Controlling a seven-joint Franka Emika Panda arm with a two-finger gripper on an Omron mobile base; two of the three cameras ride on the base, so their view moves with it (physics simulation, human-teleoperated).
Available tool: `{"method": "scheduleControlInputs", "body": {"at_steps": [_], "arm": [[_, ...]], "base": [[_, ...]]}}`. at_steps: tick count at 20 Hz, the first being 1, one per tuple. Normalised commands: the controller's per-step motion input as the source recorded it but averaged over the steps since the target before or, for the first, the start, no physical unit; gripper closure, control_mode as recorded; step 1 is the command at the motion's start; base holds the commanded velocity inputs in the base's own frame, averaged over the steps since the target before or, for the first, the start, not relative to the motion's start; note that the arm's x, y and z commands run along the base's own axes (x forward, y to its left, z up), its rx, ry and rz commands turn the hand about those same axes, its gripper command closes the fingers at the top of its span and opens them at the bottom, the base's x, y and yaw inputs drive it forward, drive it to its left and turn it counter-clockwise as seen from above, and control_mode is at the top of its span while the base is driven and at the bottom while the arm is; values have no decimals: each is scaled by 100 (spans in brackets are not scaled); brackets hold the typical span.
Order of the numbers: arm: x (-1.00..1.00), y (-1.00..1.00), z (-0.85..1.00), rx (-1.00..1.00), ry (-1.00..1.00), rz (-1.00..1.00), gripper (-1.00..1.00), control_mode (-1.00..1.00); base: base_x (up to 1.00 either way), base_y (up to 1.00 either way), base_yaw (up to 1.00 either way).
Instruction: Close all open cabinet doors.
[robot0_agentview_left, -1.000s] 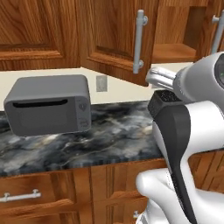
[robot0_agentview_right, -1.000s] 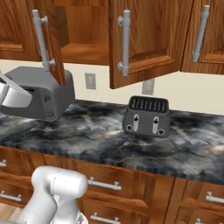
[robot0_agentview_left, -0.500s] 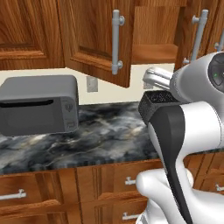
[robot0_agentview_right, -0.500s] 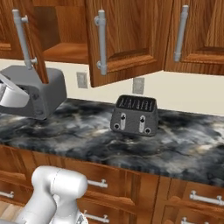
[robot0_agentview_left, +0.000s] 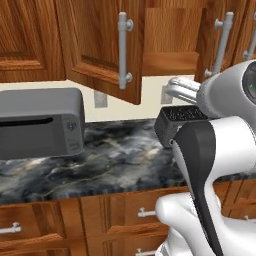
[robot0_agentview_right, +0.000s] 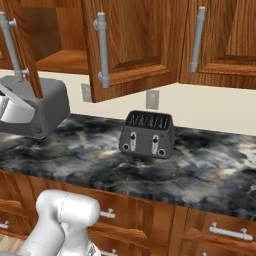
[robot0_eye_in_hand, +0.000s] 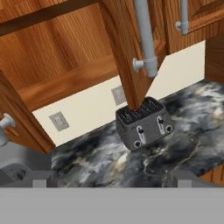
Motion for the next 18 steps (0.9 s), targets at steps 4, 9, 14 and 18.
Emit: {"method": "scheduleControlInputs", "body": {"at_steps": [4, 9, 14, 18], "arm": [[0, 0, 0, 0, 0, 0, -100, 100], [0, 0, 0, 0, 0, 0, -100, 100], [0, 0, 0, 0, 0, 0, -100, 100], [0, 0, 0, 0, 0, 0, -100, 100]], "base": [[31, 1, 0], [9, -5, 0], [0, 0, 0], [0, 0, 0]]}}
